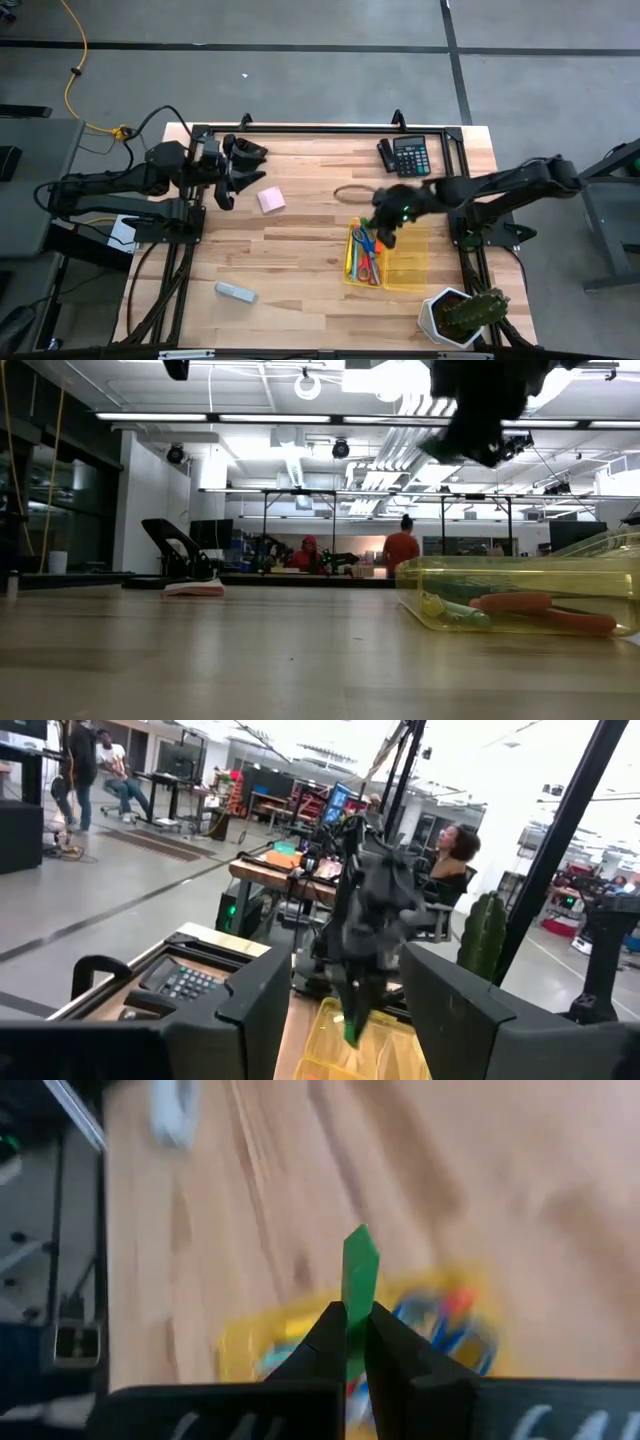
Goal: Pack school essentials
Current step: Put the green eraser into the supply box
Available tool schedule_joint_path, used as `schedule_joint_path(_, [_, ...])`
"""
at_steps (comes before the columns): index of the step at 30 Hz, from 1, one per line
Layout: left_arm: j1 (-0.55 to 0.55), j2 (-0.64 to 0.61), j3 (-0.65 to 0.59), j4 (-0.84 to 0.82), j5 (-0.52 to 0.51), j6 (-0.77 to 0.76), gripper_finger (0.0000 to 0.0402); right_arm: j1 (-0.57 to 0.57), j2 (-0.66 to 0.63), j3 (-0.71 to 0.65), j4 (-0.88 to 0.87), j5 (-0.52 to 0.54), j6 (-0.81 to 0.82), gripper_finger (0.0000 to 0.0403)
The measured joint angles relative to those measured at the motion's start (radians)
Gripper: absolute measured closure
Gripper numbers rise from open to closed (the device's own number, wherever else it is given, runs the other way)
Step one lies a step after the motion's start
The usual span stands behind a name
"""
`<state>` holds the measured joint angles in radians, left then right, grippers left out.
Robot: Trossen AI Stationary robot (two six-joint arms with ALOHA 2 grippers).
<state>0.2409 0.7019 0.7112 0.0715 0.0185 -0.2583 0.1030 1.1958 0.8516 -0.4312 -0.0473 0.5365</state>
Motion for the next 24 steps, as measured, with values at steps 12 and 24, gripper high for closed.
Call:
schedule_joint_path(12, [0.000, 0.014, 0.000, -0.001, 0.000, 0.000, 0.0225, 0.172, 0.328, 0.000, 0.060, -0.065, 0.676, 0.0402])
schedule_joint_path(24, [0.000, 0.014, 0.000, 0.000, -0.004, 0.000, 0.0225, 0.207, 0.449, 0.000, 0.194, 0.030, 1.070, 0.0402])
